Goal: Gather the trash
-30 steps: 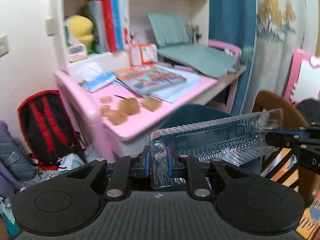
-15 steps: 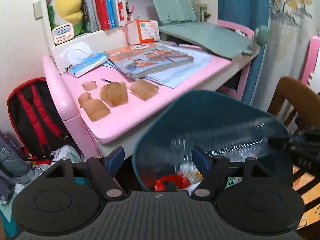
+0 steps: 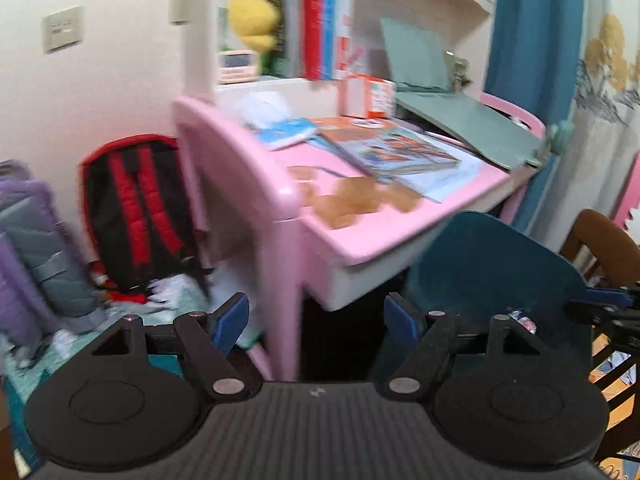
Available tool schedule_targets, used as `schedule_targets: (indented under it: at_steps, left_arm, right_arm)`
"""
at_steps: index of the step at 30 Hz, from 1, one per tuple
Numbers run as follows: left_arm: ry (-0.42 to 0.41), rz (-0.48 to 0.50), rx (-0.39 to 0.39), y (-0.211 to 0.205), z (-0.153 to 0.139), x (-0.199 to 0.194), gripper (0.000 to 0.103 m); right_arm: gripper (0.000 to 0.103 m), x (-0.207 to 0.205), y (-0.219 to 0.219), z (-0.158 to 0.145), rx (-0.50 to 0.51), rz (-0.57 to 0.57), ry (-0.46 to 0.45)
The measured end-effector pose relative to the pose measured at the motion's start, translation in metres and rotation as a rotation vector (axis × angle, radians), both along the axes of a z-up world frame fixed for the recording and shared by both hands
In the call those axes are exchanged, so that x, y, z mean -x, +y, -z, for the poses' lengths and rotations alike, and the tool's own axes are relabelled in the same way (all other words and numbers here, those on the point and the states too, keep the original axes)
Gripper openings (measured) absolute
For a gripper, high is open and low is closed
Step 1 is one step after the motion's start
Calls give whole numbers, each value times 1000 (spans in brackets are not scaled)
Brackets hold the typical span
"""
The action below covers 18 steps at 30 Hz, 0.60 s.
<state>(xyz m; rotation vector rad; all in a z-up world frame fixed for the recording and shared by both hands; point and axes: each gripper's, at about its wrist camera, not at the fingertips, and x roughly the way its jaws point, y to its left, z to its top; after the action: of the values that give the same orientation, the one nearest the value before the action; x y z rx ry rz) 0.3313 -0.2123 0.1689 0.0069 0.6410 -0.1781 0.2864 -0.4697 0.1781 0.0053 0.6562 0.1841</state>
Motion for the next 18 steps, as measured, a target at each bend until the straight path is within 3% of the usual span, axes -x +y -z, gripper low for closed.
schedule_targets:
  at_steps: [7, 18]
  left_arm:
    - [-2, -77, -7, 63, -3, 57, 74]
    - [-5, -133, -17, 135, 9, 164, 74]
  right_arm:
    - [36, 45, 62, -12, -24, -175, -23]
    - [36, 111, 154, -10, -112, -347, -32]
